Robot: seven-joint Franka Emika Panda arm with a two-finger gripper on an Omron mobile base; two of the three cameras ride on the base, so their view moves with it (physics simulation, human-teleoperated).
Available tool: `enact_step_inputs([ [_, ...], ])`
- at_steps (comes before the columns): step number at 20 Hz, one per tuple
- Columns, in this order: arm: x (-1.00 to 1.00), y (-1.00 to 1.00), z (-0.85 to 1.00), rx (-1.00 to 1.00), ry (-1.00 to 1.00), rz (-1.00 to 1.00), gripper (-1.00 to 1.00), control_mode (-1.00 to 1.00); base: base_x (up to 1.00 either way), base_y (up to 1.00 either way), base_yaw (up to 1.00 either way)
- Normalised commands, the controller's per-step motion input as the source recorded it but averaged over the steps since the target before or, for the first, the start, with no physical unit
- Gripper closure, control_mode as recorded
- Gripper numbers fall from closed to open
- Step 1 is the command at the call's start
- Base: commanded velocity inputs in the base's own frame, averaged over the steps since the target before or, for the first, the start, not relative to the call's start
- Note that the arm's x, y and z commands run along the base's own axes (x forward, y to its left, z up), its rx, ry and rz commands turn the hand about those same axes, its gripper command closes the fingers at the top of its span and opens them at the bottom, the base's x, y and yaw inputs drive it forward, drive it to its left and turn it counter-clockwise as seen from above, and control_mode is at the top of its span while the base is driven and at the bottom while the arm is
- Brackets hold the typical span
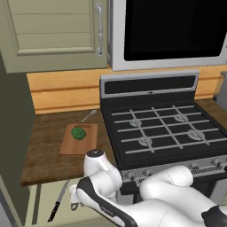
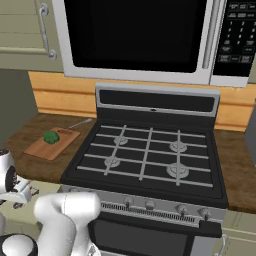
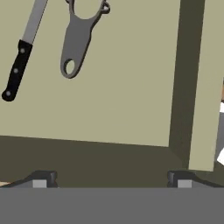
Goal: Place the appropriate cutting tool for cutting the broccoli skin on the cutting board.
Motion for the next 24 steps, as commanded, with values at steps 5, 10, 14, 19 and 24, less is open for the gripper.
enact_step_inputs([
  [5,0.01,0.67,-0.36,0.00,0.00,0.00,-1.00,-1.00,0.00,0.00,0.00],
  [10,-0.17,0.56,-0.17,-0.01,0.00,0.00,-1.00,-1.00,0.00,0.00,0.00],
  [14,-0.18,0.32,-0.16,0.00,0.00,0.00,-1.00,-1.00,0.00,0.00,0.00],
  [19,-0.44,0.22,-0.07,0.00,0.00,0.00,-1.00,-1.00,0.00,0.00,0.00],
  [24,-1.00,0.44,-0.14,0.00,0.00,0.00,-1.00,-1.00,0.00,0.00,0.00],
])
